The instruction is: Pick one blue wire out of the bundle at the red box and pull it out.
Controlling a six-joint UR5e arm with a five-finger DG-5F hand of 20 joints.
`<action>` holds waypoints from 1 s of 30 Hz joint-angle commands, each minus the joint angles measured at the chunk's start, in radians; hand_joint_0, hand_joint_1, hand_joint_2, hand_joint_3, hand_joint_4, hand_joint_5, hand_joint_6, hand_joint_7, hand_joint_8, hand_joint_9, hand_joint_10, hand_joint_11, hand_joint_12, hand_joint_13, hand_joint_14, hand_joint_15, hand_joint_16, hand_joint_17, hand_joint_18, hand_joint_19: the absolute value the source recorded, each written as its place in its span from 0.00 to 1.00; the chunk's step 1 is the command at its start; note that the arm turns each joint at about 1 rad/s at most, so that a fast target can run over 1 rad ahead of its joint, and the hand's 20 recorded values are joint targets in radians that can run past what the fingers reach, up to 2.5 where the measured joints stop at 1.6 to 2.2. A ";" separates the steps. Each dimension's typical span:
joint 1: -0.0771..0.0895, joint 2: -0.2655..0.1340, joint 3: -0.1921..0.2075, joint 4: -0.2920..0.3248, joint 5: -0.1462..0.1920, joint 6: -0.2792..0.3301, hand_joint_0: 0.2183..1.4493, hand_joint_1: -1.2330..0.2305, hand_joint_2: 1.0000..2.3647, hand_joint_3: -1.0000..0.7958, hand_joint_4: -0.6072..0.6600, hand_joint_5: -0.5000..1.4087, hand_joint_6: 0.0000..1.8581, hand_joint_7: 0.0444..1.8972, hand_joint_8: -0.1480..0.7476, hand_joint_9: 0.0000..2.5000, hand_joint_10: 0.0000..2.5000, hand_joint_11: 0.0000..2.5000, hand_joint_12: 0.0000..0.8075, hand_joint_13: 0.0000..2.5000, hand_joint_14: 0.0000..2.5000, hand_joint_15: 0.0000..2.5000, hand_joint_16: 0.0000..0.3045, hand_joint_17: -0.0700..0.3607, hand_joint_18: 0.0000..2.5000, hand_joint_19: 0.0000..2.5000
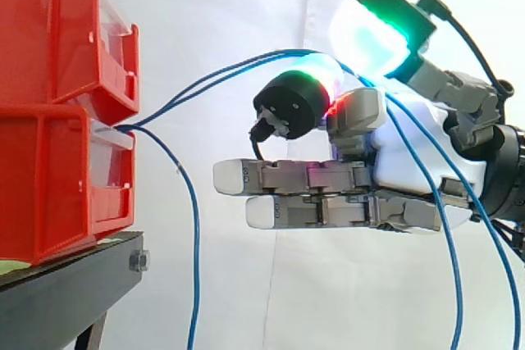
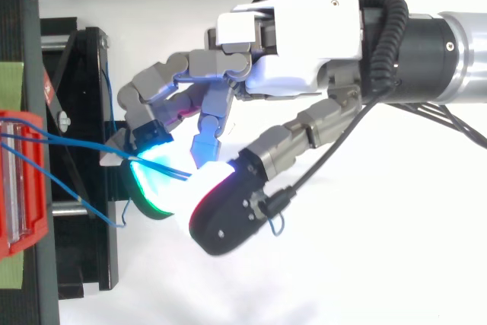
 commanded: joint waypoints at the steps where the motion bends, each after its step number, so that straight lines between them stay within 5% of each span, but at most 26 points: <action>1: 0.000 0.000 0.000 0.000 -0.001 0.000 0.31 0.23 0.01 0.34 0.65 0.25 0.37 0.74 0.41 0.46 0.01 0.27 0.45 0.17 0.00 0.09 0.17 0.43 0.13 0.15; 6: 0.000 0.000 0.000 0.000 -0.001 0.001 0.26 0.27 0.00 0.28 0.67 0.27 0.28 0.87 0.38 0.46 0.01 0.23 0.45 0.17 0.00 0.08 0.18 0.44 0.13 0.15; 10: 0.000 0.000 0.000 -0.002 -0.001 0.001 0.22 0.49 0.00 0.28 0.66 0.27 0.27 0.80 0.38 0.47 0.01 0.18 0.46 0.17 0.00 0.08 0.19 0.46 0.13 0.17; 13: 0.000 0.000 0.000 -0.002 -0.001 0.001 0.28 0.64 0.00 0.30 0.63 0.27 0.27 0.76 0.35 0.47 0.01 0.16 0.44 0.16 0.00 0.08 0.17 0.44 0.11 0.18; 18: 0.000 0.000 0.000 0.000 -0.001 0.001 0.30 0.57 0.02 0.42 0.65 0.27 0.27 0.74 0.36 0.46 0.01 0.14 0.44 0.16 0.00 0.08 0.17 0.43 0.11 0.18; 20: 0.000 0.000 0.000 -0.002 -0.001 0.001 0.29 0.46 0.02 0.46 0.64 0.27 0.27 0.87 0.39 0.47 0.01 0.19 0.45 0.17 0.00 0.08 0.17 0.43 0.12 0.17; 30: 0.000 0.000 0.001 -0.002 -0.001 0.001 0.28 0.27 0.02 0.44 0.61 0.25 0.35 0.81 0.42 0.46 0.01 0.27 0.45 0.16 0.00 0.09 0.17 0.43 0.13 0.16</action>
